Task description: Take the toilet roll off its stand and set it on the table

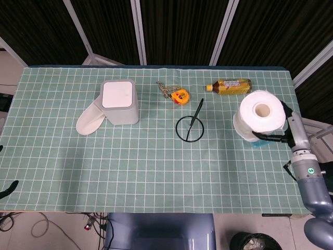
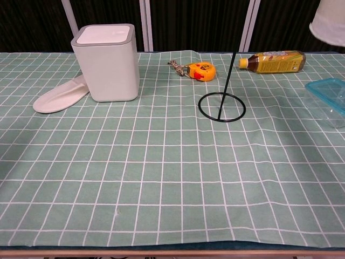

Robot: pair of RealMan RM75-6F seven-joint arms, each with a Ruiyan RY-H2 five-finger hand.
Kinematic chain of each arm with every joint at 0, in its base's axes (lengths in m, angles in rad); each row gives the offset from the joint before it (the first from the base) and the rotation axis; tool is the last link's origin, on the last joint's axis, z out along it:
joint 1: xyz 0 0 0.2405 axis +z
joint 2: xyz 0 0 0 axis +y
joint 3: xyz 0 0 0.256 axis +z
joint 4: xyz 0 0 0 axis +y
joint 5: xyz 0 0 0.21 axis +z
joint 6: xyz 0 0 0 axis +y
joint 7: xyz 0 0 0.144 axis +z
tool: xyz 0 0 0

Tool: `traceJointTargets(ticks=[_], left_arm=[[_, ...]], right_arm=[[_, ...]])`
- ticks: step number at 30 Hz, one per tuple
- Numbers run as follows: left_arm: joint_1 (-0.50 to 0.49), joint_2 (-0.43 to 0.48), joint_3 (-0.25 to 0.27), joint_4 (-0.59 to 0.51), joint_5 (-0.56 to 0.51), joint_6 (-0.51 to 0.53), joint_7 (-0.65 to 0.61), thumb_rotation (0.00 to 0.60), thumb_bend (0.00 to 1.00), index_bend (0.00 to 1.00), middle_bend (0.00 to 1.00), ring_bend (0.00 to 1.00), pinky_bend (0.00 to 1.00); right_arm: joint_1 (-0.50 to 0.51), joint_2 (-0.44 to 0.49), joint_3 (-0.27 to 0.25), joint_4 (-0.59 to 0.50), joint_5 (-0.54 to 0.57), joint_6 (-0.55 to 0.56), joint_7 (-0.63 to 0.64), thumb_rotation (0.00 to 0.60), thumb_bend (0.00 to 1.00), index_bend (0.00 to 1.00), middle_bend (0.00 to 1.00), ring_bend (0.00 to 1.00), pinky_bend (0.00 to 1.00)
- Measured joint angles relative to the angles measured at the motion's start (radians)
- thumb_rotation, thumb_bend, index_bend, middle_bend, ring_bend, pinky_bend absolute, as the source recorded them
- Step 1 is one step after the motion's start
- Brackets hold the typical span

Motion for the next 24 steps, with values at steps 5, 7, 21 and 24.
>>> traceJointTargets(ticks=[5,7,21,24], left_arm=[[0.0,0.002,-0.001,0.001,0.001,0.001,-0.008,0.6,0.18,0.04,0.0,0.0,0.02],[0.0,0.002,-0.002,0.001,0.0,0.001,-0.01,0.6,0.18,0.04,0.0,0.0,0.02],[0.001,0.005,-0.005,0.005,-0.005,0.001,-0.018,0.6,0.18,0.04,0.0,0.0,0.02],[0.0,0.006,-0.005,0.006,-0.005,0.0,-0.019,0.6,0.18,0.04,0.0,0.0,0.02]], right_arm=[[-0.059,-0.063,-0.128,0.013,-0.199,0.004,0.099,0.6,0.0,0.36,0.32,0.29,0.05],[-0.074,-0.105,-0.187,0.024,-0.269,0.007,0.146,0.6,0.0,0.36,0.32,0.28,0.05],[-0.013,-0.383,-0.32,0.139,-0.366,0.01,0.209,0.6,0.0,0.36,0.32,0.24,0.03],[0.014,-0.447,-0.316,0.175,-0.337,0.018,0.182,0.6,0.0,0.36,0.31,0.23,0.02]])
